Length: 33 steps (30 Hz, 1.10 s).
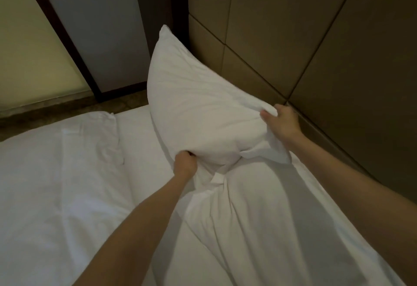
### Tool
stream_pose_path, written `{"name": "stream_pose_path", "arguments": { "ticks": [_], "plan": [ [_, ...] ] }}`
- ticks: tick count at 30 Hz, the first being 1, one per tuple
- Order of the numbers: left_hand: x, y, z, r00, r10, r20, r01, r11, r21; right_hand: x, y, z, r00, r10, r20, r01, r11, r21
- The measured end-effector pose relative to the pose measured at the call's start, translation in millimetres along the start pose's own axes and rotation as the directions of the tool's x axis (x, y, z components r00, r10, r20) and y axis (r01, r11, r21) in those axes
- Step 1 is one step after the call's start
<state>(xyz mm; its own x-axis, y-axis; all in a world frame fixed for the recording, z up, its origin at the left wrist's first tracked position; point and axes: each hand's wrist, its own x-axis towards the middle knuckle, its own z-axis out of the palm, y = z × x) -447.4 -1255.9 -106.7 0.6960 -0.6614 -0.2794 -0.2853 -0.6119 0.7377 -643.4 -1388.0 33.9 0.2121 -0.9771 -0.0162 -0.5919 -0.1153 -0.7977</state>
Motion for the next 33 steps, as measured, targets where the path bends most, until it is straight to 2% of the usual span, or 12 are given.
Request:
{"name": "stream_pose_path", "arguments": {
  "ticks": [5, 8, 10, 13, 14, 16, 19, 21, 27, 29, 31, 33],
  "plan": [
    [25.6, 44.1, -58.7, 0.951, 0.045, -0.307, -0.086, 0.989, -0.12, 7.2, -27.7, -4.3, 0.982, -0.148, -0.115, 0.15, 0.989, 0.014],
    [32.5, 41.4, -78.6, 0.927, 0.065, -0.368, -0.116, 0.986, -0.118, 5.5, -39.5, 6.9, 0.975, -0.18, -0.129, 0.177, 0.983, -0.038],
    [28.4, 21.2, -73.3, 0.954, 0.084, -0.289, -0.095, 0.995, -0.025, 3.2, -40.3, 11.5, 0.983, -0.155, -0.101, 0.145, 0.985, -0.098],
    [6.1, -26.4, -41.2, 0.997, 0.07, 0.044, -0.079, 0.968, 0.239, -3.5, -19.8, 7.2, 0.999, -0.048, 0.023, 0.053, 0.922, -0.385],
    [-2.5, -37.6, -30.4, 0.99, 0.052, 0.132, -0.088, 0.955, 0.282, -7.7, -7.5, 3.8, 0.998, 0.004, 0.056, 0.023, 0.885, -0.466],
    [-13.2, -45.1, -17.0, 0.984, 0.063, 0.167, -0.101, 0.968, 0.23, -15.5, 13.0, -3.1, 0.998, 0.056, 0.009, -0.043, 0.848, -0.529],
    [-18.8, -37.0, -12.8, 0.988, 0.137, 0.074, -0.134, 0.99, -0.045, -22.9, 25.8, -3.1, 0.971, 0.009, -0.239, -0.09, 0.941, -0.327],
    [-25.5, -41.0, -13.2, 0.986, 0.158, 0.057, -0.15, 0.98, -0.128, -29.6, 30.2, 4.4, 0.945, 0.007, -0.327, -0.075, 0.978, -0.195],
    [-19.5, -47.6, -22.0, 0.966, 0.155, 0.207, -0.177, 0.98, 0.093, -37.5, 35.1, -0.3, 0.975, 0.064, -0.212, -0.109, 0.972, -0.209],
    [-18.2, -33.4, -27.6, 0.988, 0.155, 0.009, -0.153, 0.981, -0.117, -38.3, 31.6, -7.7, 0.983, 0.011, -0.184, -0.051, 0.975, -0.216],
    [-22.6, -12.0, -35.6, 0.979, 0.013, -0.202, -0.109, 0.875, -0.472, -42.7, 25.9, -9.3, 0.98, -0.07, -0.184, 0.025, 0.972, -0.234],
    [-25.5, 19.7, -32.4, 0.998, 0.049, -0.049, -0.069, 0.812, -0.58, -46.4, 18.9, -7.7, 0.974, -0.114, -0.195, 0.069, 0.973, -0.221]
  ]
}}
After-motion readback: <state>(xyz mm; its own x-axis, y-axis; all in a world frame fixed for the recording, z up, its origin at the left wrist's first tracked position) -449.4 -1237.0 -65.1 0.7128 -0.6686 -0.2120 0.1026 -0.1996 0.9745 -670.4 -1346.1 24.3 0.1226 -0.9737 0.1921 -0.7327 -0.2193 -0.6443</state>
